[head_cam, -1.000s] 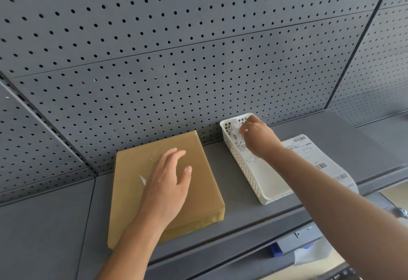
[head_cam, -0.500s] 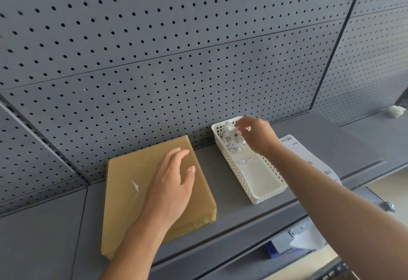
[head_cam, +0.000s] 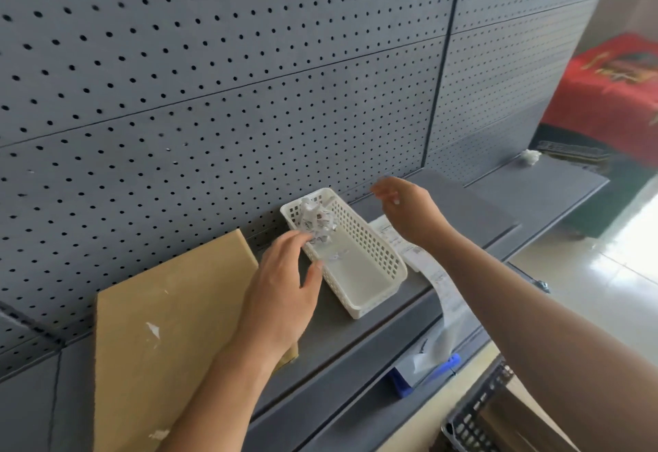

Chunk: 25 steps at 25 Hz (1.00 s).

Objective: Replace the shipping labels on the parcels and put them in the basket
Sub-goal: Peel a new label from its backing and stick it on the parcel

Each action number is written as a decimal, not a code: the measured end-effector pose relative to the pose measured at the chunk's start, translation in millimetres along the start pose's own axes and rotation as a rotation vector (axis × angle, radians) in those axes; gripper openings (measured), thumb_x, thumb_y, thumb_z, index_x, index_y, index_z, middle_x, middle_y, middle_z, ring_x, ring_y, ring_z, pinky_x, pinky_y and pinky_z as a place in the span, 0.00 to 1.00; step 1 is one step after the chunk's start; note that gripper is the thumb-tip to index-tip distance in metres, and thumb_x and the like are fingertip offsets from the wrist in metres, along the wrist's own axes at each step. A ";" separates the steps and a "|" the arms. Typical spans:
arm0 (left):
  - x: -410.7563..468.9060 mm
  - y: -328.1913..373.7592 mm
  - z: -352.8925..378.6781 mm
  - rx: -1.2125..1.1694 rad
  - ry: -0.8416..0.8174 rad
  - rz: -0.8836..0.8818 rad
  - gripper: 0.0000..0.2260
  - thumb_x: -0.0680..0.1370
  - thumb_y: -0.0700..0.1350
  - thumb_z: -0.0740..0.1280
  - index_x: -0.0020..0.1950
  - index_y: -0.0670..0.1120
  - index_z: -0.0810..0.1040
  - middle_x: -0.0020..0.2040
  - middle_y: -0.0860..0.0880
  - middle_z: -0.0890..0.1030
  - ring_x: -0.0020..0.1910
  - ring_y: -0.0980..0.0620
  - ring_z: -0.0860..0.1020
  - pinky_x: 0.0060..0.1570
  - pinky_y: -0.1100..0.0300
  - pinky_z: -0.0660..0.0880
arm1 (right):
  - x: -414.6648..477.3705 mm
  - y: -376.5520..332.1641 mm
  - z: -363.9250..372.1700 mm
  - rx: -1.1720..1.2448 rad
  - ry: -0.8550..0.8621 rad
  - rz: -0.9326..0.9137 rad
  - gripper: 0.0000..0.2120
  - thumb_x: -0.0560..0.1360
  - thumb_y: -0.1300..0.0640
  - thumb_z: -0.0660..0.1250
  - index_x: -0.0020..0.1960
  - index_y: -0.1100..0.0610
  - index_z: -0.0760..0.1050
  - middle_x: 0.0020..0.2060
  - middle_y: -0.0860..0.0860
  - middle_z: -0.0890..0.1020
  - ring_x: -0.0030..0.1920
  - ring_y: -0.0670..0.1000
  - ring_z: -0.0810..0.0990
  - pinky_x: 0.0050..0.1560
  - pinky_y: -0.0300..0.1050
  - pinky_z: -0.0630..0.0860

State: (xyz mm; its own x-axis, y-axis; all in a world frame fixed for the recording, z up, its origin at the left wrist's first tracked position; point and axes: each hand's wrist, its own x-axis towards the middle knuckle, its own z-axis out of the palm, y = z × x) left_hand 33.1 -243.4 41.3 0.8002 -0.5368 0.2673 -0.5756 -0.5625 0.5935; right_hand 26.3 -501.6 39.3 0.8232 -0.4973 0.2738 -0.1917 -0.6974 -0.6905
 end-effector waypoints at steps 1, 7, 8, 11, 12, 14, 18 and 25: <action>3.2 6.1 6.3 -0.003 -0.015 0.025 0.20 0.84 0.51 0.61 0.76 0.52 0.68 0.74 0.59 0.68 0.75 0.60 0.64 0.73 0.58 0.65 | -2.3 10.5 -9.0 -0.008 0.020 0.024 0.20 0.78 0.68 0.55 0.63 0.57 0.78 0.58 0.52 0.82 0.55 0.48 0.79 0.56 0.37 0.69; 21.0 50.6 55.0 -0.057 -0.120 0.129 0.20 0.84 0.50 0.61 0.76 0.51 0.68 0.75 0.57 0.68 0.74 0.61 0.63 0.71 0.65 0.61 | -24.6 76.9 -59.2 -0.081 0.064 0.139 0.19 0.76 0.67 0.57 0.61 0.58 0.79 0.56 0.53 0.82 0.53 0.51 0.80 0.53 0.38 0.70; 22.7 58.6 63.5 -0.070 -0.130 0.146 0.20 0.84 0.50 0.61 0.76 0.51 0.68 0.75 0.57 0.68 0.74 0.60 0.64 0.71 0.64 0.61 | -28.5 85.2 -65.6 -0.094 0.058 0.151 0.19 0.76 0.67 0.57 0.61 0.58 0.79 0.56 0.53 0.82 0.53 0.51 0.80 0.53 0.38 0.70; 25.3 84.5 92.6 -0.102 -0.176 0.194 0.20 0.84 0.51 0.61 0.75 0.51 0.68 0.74 0.57 0.69 0.74 0.59 0.64 0.71 0.61 0.64 | -40.5 112.2 -83.4 -0.112 0.049 0.211 0.19 0.75 0.67 0.58 0.61 0.58 0.79 0.56 0.53 0.82 0.52 0.51 0.79 0.54 0.38 0.70; 24.7 92.1 101.8 -0.105 -0.193 0.210 0.20 0.84 0.51 0.61 0.75 0.51 0.68 0.74 0.57 0.69 0.74 0.59 0.65 0.71 0.60 0.66 | -44.6 120.6 -87.1 -0.114 0.045 0.227 0.19 0.75 0.67 0.58 0.61 0.58 0.79 0.56 0.53 0.82 0.52 0.51 0.79 0.54 0.39 0.70; 21.3 105.4 119.9 -0.117 -0.230 0.228 0.20 0.84 0.51 0.61 0.75 0.51 0.68 0.74 0.56 0.69 0.74 0.58 0.65 0.71 0.59 0.66 | -52.4 137.7 -90.9 -0.119 0.034 0.252 0.18 0.76 0.67 0.58 0.61 0.57 0.79 0.55 0.53 0.82 0.53 0.52 0.80 0.56 0.42 0.74; 4.5 119.3 155.9 -0.144 -0.348 0.229 0.20 0.84 0.50 0.60 0.76 0.51 0.67 0.75 0.56 0.68 0.74 0.56 0.66 0.70 0.57 0.68 | -70.7 171.2 -86.5 -0.101 -0.011 0.345 0.17 0.76 0.66 0.59 0.62 0.56 0.77 0.55 0.52 0.81 0.54 0.52 0.80 0.56 0.43 0.74; -19.9 90.2 209.6 -0.085 -0.545 0.080 0.20 0.85 0.53 0.58 0.77 0.54 0.65 0.75 0.58 0.68 0.73 0.58 0.67 0.66 0.59 0.68 | -109.7 229.9 -48.9 0.066 -0.192 0.602 0.19 0.78 0.62 0.62 0.69 0.54 0.71 0.62 0.51 0.78 0.59 0.49 0.78 0.58 0.42 0.74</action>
State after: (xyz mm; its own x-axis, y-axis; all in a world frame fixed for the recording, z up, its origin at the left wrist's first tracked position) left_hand -70.1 -415.3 -69.7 0.5387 -0.8361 -0.1039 -0.5975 -0.4661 0.6525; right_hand -134.2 -632.5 -116.8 0.6642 -0.6865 -0.2958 -0.6223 -0.2885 -0.7277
